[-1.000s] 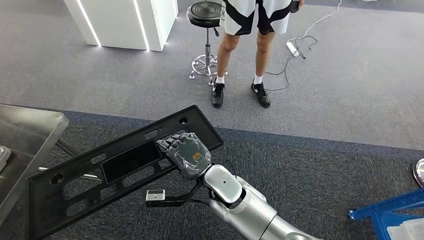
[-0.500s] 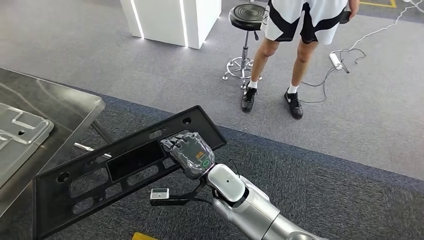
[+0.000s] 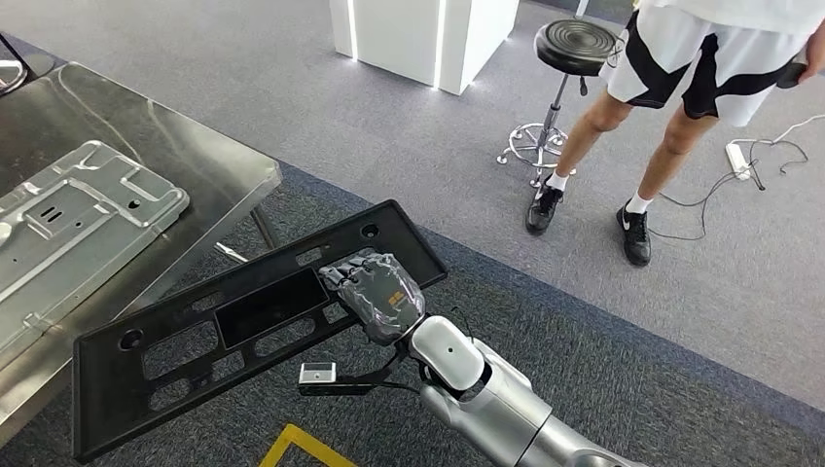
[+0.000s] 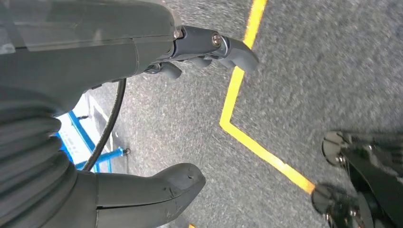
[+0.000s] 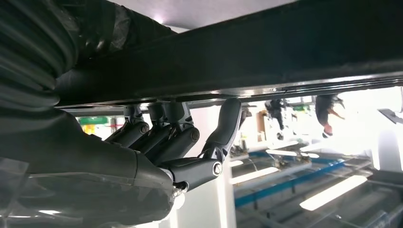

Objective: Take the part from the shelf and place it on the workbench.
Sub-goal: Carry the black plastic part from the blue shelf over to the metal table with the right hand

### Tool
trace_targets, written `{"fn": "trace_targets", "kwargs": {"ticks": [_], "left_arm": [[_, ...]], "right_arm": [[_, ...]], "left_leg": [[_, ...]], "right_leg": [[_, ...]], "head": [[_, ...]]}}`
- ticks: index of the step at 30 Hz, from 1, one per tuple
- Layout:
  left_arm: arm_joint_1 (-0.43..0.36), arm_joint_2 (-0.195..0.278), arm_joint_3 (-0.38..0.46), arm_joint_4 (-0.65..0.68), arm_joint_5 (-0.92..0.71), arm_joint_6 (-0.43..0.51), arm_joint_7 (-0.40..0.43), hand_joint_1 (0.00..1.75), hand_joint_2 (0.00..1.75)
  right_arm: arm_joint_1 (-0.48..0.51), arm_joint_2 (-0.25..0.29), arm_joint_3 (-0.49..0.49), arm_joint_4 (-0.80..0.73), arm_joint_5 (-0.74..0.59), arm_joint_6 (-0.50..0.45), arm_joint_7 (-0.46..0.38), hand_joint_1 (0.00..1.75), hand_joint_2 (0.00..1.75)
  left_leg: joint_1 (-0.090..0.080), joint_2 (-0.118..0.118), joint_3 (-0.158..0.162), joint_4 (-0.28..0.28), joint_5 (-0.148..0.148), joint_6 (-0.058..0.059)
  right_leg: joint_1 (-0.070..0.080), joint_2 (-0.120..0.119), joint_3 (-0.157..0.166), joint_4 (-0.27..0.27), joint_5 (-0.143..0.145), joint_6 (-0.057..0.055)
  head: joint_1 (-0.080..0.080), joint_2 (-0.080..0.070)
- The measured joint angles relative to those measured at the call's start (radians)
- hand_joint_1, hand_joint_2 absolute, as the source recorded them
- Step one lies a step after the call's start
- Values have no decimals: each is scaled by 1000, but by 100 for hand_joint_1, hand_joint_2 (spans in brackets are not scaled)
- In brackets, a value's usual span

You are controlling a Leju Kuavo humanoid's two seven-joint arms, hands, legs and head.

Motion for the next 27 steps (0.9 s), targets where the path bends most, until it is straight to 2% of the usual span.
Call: {"fn": "trace_targets", "kwargs": {"ticks": [2,3,4,5,6,7,9,10,11,13,14,15,17,18,19,20,21,22,24,25,26,27], "left_arm": [[-3,0,2,0,-3,-1,1,0,175],[-5,0,3,0,-5,-1,1,0,175],[-5,0,4,0,-6,-2,1,0,175],[-5,0,4,0,-7,-2,1,0,175],[-5,0,4,0,-9,-2,1,0,175],[-5,0,4,0,-10,-3,1,0,175],[-6,-2,4,0,-12,-4,1,0,175],[-7,-2,4,0,-13,-4,1,0,175],[-6,-3,4,0,-14,-4,1,0,175],[-2,-3,4,0,-19,-4,1,0,175],[0,-4,4,0,-22,-4,1,0,175],[0,-4,4,0,-26,-4,1,0,175],[-3,-4,4,0,-32,-4,1,0,175],[-5,-4,4,0,-35,-4,1,0,175],[-6,-4,4,0,-37,-4,1,0,175],[-6,-4,4,0,-39,-4,0,0,175],[-5,-4,4,0,-41,-3,0,0,175],[-4,-4,4,0,-42,-3,-1,0,175],[-3,-4,4,0,-44,-2,-3,0,175],[-4,-4,4,0,-44,-1,-4,0,175],[-5,-4,4,0,-44,-1,-5,0,175],[-4,-4,4,0,-45,-1,-5,0,175]], "right_arm": [[1,-7,0,-4,-1,0,1,175,175],[4,-12,0,-4,-2,1,1,175,175],[7,-16,0,-4,-2,1,1,175,175],[9,-19,0,-4,-1,1,1,175,175],[10,-22,0,-4,-1,1,1,175,175],[11,-23,0,-4,-1,1,1,175,175],[10,-24,0,-4,-1,-1,1,175,175],[10,-25,0,-5,-1,-2,1,175,175],[11,-26,0,-5,1,-2,1,175,175],[10,-26,0,-5,4,-4,1,175,175],[10,-25,0,-6,5,-4,1,175,175],[8,-24,0,-7,5,-4,1,175,175],[4,-25,0,-8,5,-5,2,175,175],[2,-26,0,-8,5,-5,2,175,175],[2,-27,0,-8,5,-5,3,175,175],[2,-28,0,-8,5,-5,3,175,175],[2,-28,0,-9,4,-5,3,175,175],[1,-29,0,-10,3,-5,3,175,175],[0,-31,0,-17,1,-6,4,175,175],[-1,-32,-1,-21,-1,-6,4,175,175],[-2,-34,-1,-25,-3,-6,4,175,175],[-3,-36,-2,-29,-5,-6,4,175,175]], "left_leg": [[0,-21,2,-3,2,11],[-1,-34,1,-3,2,13],[-3,-49,1,-1,1,14],[-4,-64,1,0,1,14],[-4,-80,1,3,0,14],[-4,-94,2,6,-1,12],[-4,-120,-2,12,-2,7],[-3,-132,-6,13,-1,2],[0,-143,-11,13,1,-5],[4,-159,-17,9,5,-19],[3,-144,-20,14,2,-24],[1,-115,-31,36,-12,-27],[-1,-47,-78,136,-66,-33],[0,-32,-110,201,-96,-36],[2,-25,-136,253,-114,-39],[4,-22,-146,277,-115,-42],[5,-18,-137,262,-99,-44],[6,-11,-107,209,-68,-44],[2,27,-33,72,-19,-38],[-2,40,-11,29,-8,-31],[-6,46,-2,10,-7,-23],[-9,37,-3,10,-7,-15]], "right_leg": [[-3,56,-58,123,-65,2],[-3,68,-94,190,-90,2],[-2,74,-121,236,-100,2],[-2,76,-131,244,-88,0],[-3,78,-121,212,-56,-2],[-3,88,-96,148,-13,-6],[-6,138,-45,23,44,-12],[-6,158,-32,-11,55,-14],[-6,169,-29,-22,53,-16],[-4,150,-25,-31,57,-23],[-5,137,-20,-38,60,-29],[-6,123,-15,-46,63,-35],[-4,91,-8,-55,65,-45],[-2,75,-8,-56,64,-48],[0,58,-8,-55,63,-49],[1,42,-7,-55,61,-48],[2,27,-7,-54,58,-47],[2,13,-5,-52,55,-45],[5,-11,-1,-48,47,-36],[7,-20,0,-46,44,-31],[10,-28,1,-45,41,-27],[11,-37,3,-45,39,-22]], "head": [[0,0],[0,0],[0,0],[0,0],[0,0],[0,0],[0,0],[0,0],[0,0],[0,0],[0,0],[0,0],[-1,0],[-1,0],[-1,0],[-1,0],[-1,0],[-1,0],[-1,0],[-1,0],[0,0],[0,0]]}}
